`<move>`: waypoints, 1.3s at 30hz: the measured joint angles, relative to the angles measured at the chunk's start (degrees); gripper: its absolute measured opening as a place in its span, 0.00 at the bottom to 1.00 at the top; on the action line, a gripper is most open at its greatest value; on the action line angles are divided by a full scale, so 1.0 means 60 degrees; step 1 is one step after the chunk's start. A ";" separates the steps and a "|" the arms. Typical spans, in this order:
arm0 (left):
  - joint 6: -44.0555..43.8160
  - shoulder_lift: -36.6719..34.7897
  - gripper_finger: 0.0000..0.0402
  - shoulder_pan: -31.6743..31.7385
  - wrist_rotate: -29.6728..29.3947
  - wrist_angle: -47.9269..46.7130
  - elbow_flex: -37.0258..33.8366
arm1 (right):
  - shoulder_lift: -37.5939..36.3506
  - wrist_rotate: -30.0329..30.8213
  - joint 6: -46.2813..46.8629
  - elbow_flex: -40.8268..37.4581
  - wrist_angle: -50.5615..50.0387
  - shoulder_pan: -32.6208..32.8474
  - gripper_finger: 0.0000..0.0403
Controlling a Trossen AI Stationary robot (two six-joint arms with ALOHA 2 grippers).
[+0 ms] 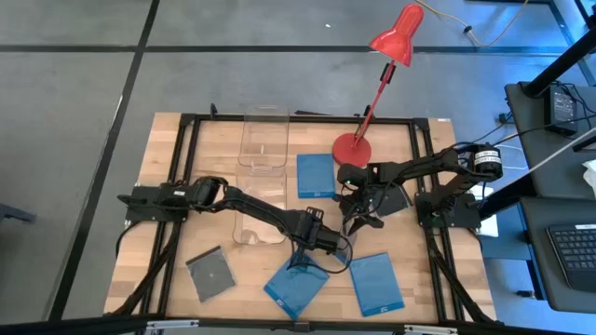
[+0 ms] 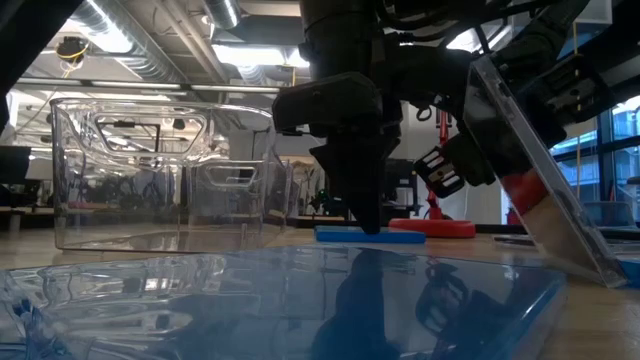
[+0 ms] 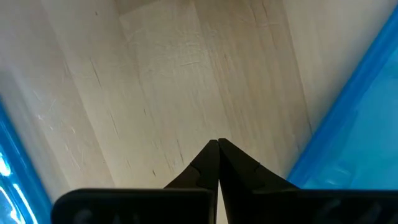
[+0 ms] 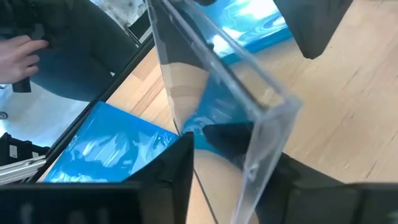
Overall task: Pick & place jewel cases by type
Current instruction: Put the middle black cd case into the bottom transparent bin
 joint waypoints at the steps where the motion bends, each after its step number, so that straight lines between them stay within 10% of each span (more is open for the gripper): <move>1: 0.0000 0.0000 0.01 0.0000 0.0047 -0.0040 0.0000 | 0.0000 -0.0009 -0.0007 0.0000 -0.0003 0.0000 0.29; 27: -0.1689 0.0000 0.01 -0.0062 0.2533 -0.1175 0.0024 | -0.0004 -0.0645 0.0178 0.0000 0.0003 0.0000 0.13; 39: -0.3035 -0.1532 0.01 -0.0106 0.0793 -0.1755 0.0157 | -0.0011 -0.0875 0.0660 0.0000 0.0243 -0.0007 0.13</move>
